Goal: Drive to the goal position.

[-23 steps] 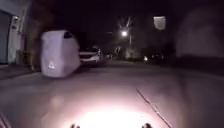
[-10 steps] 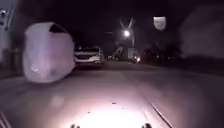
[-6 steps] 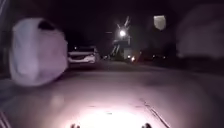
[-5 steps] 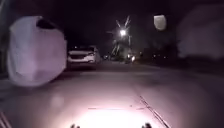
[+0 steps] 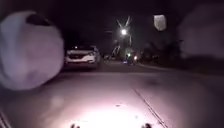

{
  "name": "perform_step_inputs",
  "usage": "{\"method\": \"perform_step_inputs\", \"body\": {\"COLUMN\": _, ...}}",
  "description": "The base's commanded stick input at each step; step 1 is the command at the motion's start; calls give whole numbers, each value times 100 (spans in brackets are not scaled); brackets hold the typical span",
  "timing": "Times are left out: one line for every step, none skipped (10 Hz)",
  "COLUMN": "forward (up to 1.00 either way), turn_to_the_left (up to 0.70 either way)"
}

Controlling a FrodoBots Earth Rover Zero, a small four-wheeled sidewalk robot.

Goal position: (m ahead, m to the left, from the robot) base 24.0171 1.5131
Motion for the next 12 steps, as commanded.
{"method": "perform_step_inputs", "body": {"forward": 70, "turn_to_the_left": 0}}
{"method": "perform_step_inputs", "body": {"forward": 70, "turn_to_the_left": 0}}
{"method": "perform_step_inputs", "body": {"forward": 70, "turn_to_the_left": 0}}
{"method": "perform_step_inputs", "body": {"forward": 70, "turn_to_the_left": 0}}
{"method": "perform_step_inputs", "body": {"forward": 70, "turn_to_the_left": 0}}
{"method": "perform_step_inputs", "body": {"forward": 70, "turn_to_the_left": 0}}
{"method": "perform_step_inputs", "body": {"forward": 70, "turn_to_the_left": 0}}
{"method": "perform_step_inputs", "body": {"forward": 70, "turn_to_the_left": 0}}
{"method": "perform_step_inputs", "body": {"forward": 70, "turn_to_the_left": 0}}
{"method": "perform_step_inputs", "body": {"forward": 70, "turn_to_the_left": 0}}
{"method": "perform_step_inputs", "body": {"forward": 70, "turn_to_the_left": 0}}
{"method": "perform_step_inputs", "body": {"forward": 70, "turn_to_the_left": 0}}
